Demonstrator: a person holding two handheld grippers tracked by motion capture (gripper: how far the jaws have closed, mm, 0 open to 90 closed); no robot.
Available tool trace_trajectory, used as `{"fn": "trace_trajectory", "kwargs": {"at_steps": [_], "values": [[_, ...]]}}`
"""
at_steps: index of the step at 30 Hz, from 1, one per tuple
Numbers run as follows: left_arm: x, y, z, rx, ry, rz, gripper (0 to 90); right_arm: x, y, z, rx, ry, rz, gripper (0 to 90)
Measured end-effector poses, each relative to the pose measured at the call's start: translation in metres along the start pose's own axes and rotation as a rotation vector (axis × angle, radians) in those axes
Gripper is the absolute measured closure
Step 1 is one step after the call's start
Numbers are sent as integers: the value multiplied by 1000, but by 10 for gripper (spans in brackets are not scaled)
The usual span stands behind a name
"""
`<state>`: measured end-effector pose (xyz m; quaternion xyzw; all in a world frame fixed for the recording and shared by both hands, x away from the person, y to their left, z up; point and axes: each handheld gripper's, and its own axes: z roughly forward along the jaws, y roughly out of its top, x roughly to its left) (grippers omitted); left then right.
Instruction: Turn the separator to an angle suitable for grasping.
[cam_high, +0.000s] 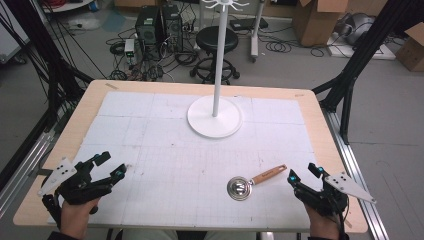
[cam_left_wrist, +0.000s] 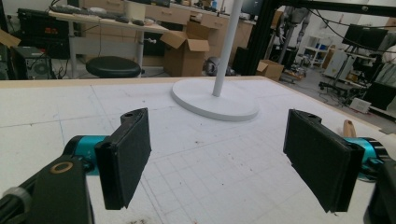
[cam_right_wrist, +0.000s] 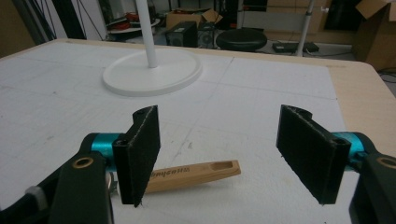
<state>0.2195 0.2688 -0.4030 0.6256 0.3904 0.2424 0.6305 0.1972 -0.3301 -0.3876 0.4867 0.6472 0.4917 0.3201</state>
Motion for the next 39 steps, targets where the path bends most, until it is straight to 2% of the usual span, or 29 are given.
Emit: {"fn": "trace_trajectory", "kwargs": {"at_steps": [3,8,9,10,12,13,14,15,16,17,18,19,22,23,24,25,26,27,28,29,30,32,35,39], "values": [[0,-1,3,10,3,3,235,-2,-1,1,5,2,1,304],[0,-2,3,19,3,-1,235,-10,-2,2,8,-15,36,326],[0,-2,3,17,4,-4,235,-13,-3,2,13,-24,42,340],[0,-2,2,15,7,-5,236,-17,-4,3,26,-27,44,393],[1,-2,1,18,16,1,237,-19,-4,5,33,-37,37,420],[1,-3,1,19,18,5,237,-23,-5,9,52,-49,31,458],[2,-2,0,25,20,8,237,-34,-6,18,101,-41,45,648],[2,-2,0,25,20,8,237,-39,-7,22,118,-36,49,729],[2,-2,-1,18,24,5,237,-39,-7,22,118,-36,49,729],[3,-2,-1,17,27,6,237,-46,-10,29,154,-49,47,832],[4,-2,-1,18,30,4,238,-54,-13,41,226,-87,23,889],[4,-2,-1,18,30,4,238,-54,-13,41,226,-87,23,889],[7,-3,1,28,35,0,238,-65,-18,60,291,-96,-16,889],[7,-4,1,33,39,-1,239,-66,-18,73,316,-81,-89,889],[7,-4,0,31,39,-4,239,-65,-18,77,318,-73,-117,889],[7,-4,0,31,39,-4,240,-65,-18,77,318,-73,-117,889],[7,-4,0,31,40,-1,240,-64,-17,83,319,-59,-152,889],[7,-4,-1,32,40,-1,241,-62,-16,94,332,-78,-205,889],[7,-4,-1,32,41,-2,241,-62,-16,94,332,-78,-205,889],[7,-4,-1,33,42,-3,241,-62,-16,98,333,-64,-199,889],[7,-5,0,35,41,-4,241,-61,-17,103,341,-24,-204,889],[7,-5,0,36,41,-6,241,-59,-18,106,358,20,-217,890],[7,-5,1,40,39,-4,241,-58,-21,106,366,80,-196,892],[6,-5,0,40,35,-1,243,-53,-23,104,378,128,-191,892]]}}
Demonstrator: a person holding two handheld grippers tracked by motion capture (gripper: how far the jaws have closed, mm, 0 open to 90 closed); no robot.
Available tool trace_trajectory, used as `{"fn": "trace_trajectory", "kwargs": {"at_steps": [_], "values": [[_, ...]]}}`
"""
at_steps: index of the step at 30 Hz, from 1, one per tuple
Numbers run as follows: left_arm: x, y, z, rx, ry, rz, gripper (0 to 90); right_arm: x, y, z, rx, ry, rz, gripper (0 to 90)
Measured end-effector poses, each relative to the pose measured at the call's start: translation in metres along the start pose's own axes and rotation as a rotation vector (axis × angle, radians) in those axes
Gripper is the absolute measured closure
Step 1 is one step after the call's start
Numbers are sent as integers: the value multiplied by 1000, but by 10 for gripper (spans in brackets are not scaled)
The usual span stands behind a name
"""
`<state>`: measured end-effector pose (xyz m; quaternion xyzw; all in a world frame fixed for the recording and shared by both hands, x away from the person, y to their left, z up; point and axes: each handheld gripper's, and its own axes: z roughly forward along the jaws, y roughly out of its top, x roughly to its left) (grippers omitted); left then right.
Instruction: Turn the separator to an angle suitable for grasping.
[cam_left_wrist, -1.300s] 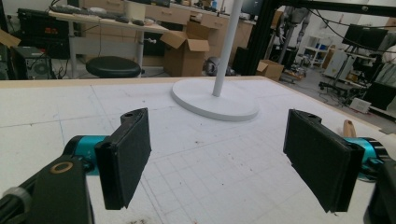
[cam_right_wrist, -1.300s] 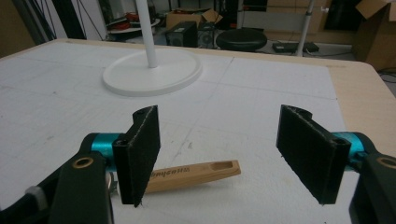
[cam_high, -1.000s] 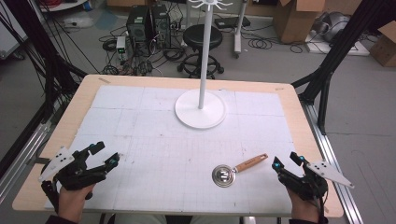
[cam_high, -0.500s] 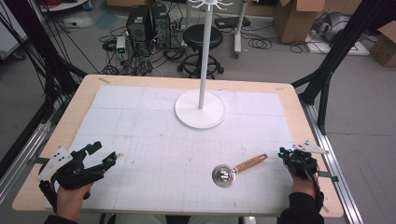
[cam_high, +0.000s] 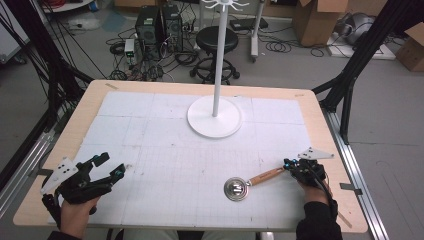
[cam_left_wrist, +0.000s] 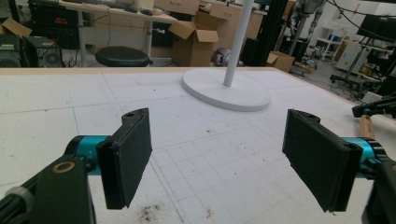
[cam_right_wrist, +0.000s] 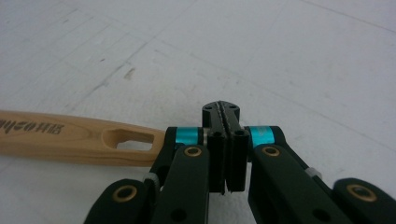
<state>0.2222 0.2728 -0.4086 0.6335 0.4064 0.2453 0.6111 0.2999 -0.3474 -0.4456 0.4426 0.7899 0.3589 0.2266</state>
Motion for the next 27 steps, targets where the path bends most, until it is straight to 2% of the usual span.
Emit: {"fn": "trace_trajectory", "kwargs": {"at_steps": [2,4,5,7,8,12,14,17,22,24,27], "values": [[0,0,0,2,5,-2,242,4,0,0,6,30,12,892],[1,0,0,2,6,-3,243,6,0,0,6,37,12,892],[1,0,0,1,8,-6,243,13,0,0,8,55,30,892],[2,0,0,3,11,-6,243,16,1,0,15,58,46,892],[3,0,0,1,13,-9,243,24,2,0,21,68,55,892],[3,0,-1,-1,17,-9,243,34,4,0,27,73,48,892],[4,0,0,-1,17,-12,243,46,6,-1,32,70,68,892],[4,0,0,0,17,-13,243,52,7,-2,35,69,68,892],[5,1,-1,-3,22,-15,244,78,14,4,43,124,51,893],[6,1,-1,-2,23,-17,244,83,17,1,20,107,37,893],[7,0,-2,-2,26,-22,245,81,19,-6,-11,101,59,893]]}}
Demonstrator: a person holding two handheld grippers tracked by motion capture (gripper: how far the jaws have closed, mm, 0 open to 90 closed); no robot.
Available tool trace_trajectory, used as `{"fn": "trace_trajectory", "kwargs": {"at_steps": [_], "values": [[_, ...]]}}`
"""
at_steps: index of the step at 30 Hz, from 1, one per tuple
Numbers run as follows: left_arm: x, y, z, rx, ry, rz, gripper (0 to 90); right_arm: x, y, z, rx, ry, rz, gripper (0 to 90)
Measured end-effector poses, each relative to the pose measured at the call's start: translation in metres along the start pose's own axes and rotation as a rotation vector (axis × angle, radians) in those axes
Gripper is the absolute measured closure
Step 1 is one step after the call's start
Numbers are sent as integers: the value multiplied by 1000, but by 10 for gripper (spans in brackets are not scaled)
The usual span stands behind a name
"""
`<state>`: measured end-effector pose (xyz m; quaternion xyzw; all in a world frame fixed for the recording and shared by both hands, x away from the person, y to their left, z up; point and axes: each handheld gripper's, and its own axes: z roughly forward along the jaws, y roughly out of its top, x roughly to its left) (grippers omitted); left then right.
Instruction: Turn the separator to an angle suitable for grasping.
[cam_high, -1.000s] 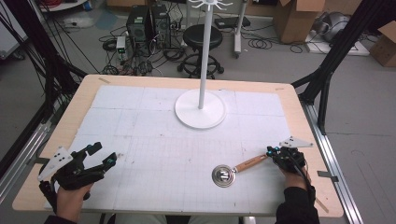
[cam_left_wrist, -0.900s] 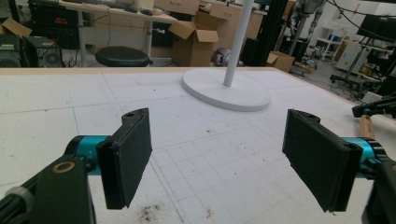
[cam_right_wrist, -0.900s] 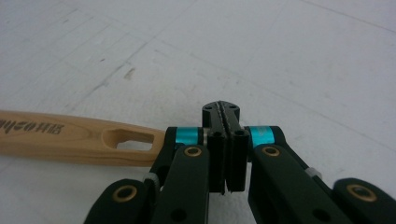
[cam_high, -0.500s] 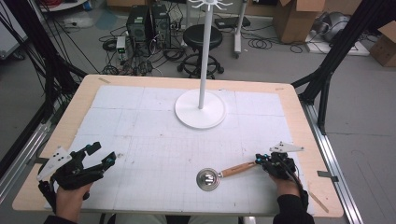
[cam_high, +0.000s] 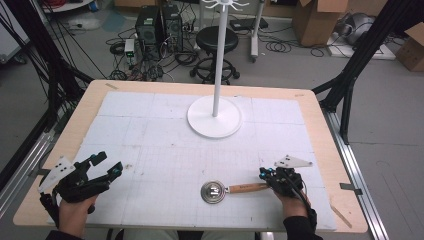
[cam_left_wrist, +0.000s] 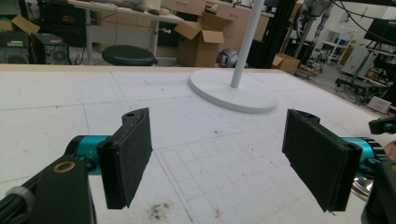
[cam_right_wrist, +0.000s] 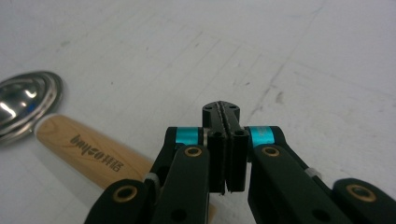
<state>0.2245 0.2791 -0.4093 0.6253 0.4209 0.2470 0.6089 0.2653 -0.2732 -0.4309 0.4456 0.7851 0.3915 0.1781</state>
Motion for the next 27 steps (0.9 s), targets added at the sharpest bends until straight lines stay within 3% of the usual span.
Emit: {"fn": "trace_trajectory", "kwargs": {"at_steps": [5,6,10,20,24,26,27], "values": [[0,0,1,1,-2,0,245,-4,-10,-22,-4,-57,4,893],[-1,0,1,1,-4,-2,246,-3,-17,-32,7,-73,0,893],[-1,1,2,2,-6,4,246,0,-26,-41,22,-84,11,893],[1,1,1,-1,-2,-7,247,11,-25,-27,66,-60,-13,892],[1,1,1,-2,0,-5,247,13,-25,-26,58,-40,22,892],[1,1,1,-1,3,-5,248,13,-24,-26,58,-44,23,892],[1,1,1,-2,4,-8,247,11,-25,-30,63,-80,31,892]]}}
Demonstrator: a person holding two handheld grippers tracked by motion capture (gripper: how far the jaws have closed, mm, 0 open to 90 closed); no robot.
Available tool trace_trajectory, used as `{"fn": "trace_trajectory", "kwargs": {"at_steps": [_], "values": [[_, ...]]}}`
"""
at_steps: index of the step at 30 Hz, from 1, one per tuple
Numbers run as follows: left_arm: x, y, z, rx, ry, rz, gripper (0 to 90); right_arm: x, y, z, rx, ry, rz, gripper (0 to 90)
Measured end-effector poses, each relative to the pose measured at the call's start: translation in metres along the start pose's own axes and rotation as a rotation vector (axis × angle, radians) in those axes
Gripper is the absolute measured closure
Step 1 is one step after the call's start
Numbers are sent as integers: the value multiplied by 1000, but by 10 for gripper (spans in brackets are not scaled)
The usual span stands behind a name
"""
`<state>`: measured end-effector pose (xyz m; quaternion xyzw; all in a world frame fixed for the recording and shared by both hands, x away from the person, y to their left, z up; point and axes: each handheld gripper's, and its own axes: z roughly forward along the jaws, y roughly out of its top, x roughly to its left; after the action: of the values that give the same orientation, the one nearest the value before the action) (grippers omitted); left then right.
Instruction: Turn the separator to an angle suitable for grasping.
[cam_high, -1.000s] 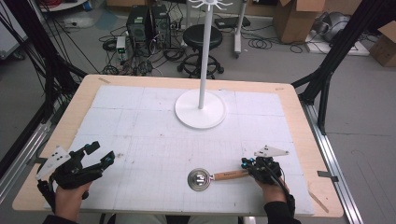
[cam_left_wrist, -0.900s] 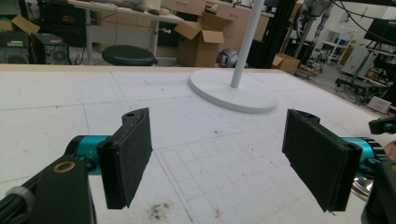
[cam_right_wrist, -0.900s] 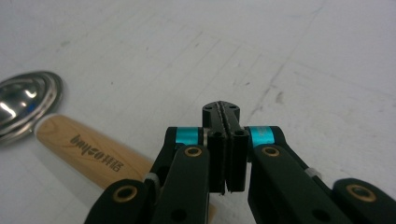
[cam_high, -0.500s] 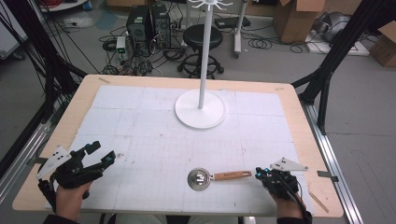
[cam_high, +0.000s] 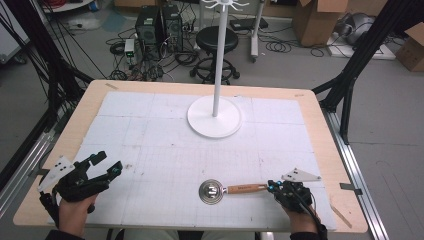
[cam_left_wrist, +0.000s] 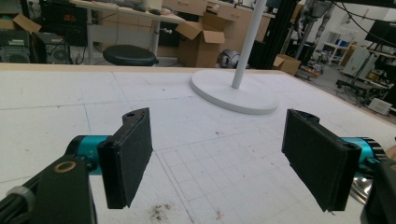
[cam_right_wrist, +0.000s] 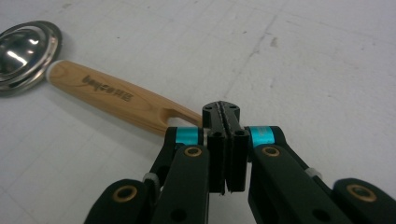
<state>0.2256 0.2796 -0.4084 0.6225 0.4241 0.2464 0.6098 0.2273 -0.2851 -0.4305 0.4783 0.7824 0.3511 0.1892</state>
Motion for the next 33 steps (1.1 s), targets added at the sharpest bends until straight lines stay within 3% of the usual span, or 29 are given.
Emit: {"fn": "trace_trajectory", "kwargs": {"at_steps": [3,10,21,27,33], "values": [[1,0,0,5,-1,-1,247,-5,-4,-3,1,-10,16,892],[-1,0,1,6,-4,7,249,1,1,6,15,6,-10,892],[0,0,1,6,-1,4,249,9,2,9,1,42,1,889],[2,0,-1,4,2,-2,249,4,0,3,9,7,18,889],[0,0,1,7,0,2,249,7,-1,4,7,18,12,889]]}}
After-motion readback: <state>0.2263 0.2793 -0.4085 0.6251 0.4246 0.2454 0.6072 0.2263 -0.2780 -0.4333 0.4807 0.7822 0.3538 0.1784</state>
